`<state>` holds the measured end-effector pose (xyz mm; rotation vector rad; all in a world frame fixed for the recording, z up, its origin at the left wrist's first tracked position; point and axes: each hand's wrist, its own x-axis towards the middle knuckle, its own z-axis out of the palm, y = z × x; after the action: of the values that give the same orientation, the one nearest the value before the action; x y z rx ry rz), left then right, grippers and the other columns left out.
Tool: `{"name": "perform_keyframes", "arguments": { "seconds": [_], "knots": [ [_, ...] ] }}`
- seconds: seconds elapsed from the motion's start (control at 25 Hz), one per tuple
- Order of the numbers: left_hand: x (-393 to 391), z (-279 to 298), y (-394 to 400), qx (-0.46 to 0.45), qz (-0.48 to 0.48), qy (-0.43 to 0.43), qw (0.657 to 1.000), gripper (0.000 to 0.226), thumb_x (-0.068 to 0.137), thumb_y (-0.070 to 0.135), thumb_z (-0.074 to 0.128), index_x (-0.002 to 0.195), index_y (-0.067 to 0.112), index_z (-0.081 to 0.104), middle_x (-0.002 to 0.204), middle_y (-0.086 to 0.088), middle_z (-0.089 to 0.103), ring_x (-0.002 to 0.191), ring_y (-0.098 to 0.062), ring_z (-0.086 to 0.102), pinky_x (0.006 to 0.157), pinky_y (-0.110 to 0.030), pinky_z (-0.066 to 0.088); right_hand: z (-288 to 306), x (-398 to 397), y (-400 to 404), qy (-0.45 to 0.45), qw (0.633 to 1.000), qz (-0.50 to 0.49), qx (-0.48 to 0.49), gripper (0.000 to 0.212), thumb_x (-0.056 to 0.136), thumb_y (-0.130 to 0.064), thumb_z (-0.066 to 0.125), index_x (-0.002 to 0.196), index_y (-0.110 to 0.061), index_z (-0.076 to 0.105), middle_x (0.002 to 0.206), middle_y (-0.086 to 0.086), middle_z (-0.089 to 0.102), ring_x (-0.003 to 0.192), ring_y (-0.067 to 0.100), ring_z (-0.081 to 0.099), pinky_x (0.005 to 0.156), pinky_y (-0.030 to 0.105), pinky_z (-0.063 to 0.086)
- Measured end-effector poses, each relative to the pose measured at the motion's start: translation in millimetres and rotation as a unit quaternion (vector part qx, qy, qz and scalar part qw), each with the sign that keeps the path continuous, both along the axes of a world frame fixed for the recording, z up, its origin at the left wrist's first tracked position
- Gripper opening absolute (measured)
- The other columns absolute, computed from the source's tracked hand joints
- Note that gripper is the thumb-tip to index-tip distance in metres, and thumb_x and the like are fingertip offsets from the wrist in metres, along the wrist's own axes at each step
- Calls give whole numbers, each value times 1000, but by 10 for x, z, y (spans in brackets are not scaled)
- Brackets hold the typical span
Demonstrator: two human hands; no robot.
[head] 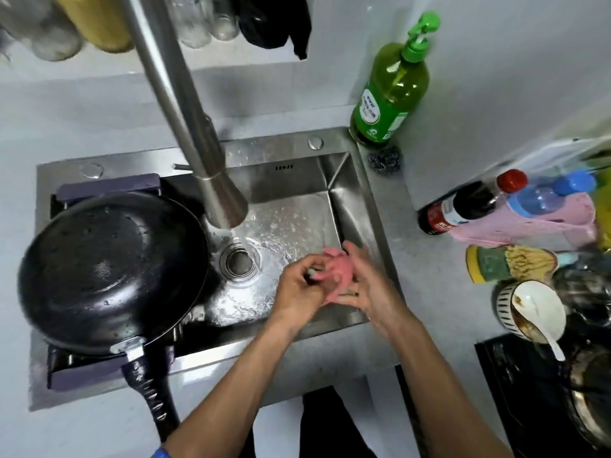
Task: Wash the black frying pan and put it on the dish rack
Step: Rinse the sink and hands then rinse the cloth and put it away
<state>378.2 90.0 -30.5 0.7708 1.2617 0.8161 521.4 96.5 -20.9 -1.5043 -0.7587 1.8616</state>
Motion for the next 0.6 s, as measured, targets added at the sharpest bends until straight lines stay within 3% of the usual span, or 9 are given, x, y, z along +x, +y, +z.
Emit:
{"name": "perform_keyframes", "arguments": {
  "seconds": [0.08, 0.16, 0.24, 0.32, 0.4, 0.48, 0.6],
  "knots": [
    [164, 4, 79, -4, 9, 0, 1000, 21, 79, -8, 69, 82, 12, 63, 79, 0, 68, 75, -16, 62, 65, -26, 49, -26, 306, -12, -39, 998, 38, 42, 52, 88, -28, 69, 136, -37, 51, 126, -6, 67, 104, 21, 71, 77, 35, 60],
    [256, 24, 153, -3, 0, -26, 1000, 27, 75, -5, 69, 71, 16, 52, 71, -11, 50, 70, -17, 47, 65, -28, 38, -91, 569, -8, -103, 987, 95, 73, 44, 86, -19, 76, 126, -33, 63, 120, -7, 69, 107, 18, 69, 80, 28, 58],
    [349, 62, 233, 11, -5, -61, 998, 26, 73, 2, 69, 70, 18, 49, 75, -14, 42, 75, -23, 41, 71, -35, 34, -123, 815, 26, -176, 962, 169, 122, 28, 80, -27, 82, 107, -29, 74, 111, -11, 68, 104, 17, 66, 85, 24, 54],
    [486, 93, 271, 31, -40, -71, 996, 23, 76, 0, 65, 76, 19, 51, 78, -16, 47, 78, -26, 45, 73, -39, 37, -91, 1065, 102, -228, 934, 214, 171, 31, 72, -40, 86, 96, -28, 72, 112, -11, 58, 108, 12, 58, 92, 20, 46],
    [594, 103, 288, 38, -72, -82, 993, 22, 80, -5, 56, 85, 17, 53, 85, -20, 60, 84, -30, 56, 77, -41, 45, -3, 1231, 152, -170, 945, 210, 182, 26, 72, -38, 82, 88, -29, 63, 107, -8, 61, 106, 11, 58, 94, 26, 45],
    [717, 106, 301, 39, -97, -91, 990, 25, 87, -12, 48, 94, 12, 55, 92, -23, 67, 89, -35, 64, 82, -44, 49, 31, 1376, 137, -112, 962, 194, 159, 21, 73, -28, 79, 78, -23, 59, 90, -2, 65, 91, 15, 61, 85, 30, 47],
    [961, 120, 243, 23, -131, -98, 986, 26, 95, -15, 42, 95, 7, 57, 91, -18, 70, 86, -29, 68, 81, -36, 53, 23, 1647, 13, -113, 967, 198, 115, 19, 78, -14, 76, 78, -25, 61, 78, -4, 64, 77, 14, 59, 73, 27, 46]
  ]
}}
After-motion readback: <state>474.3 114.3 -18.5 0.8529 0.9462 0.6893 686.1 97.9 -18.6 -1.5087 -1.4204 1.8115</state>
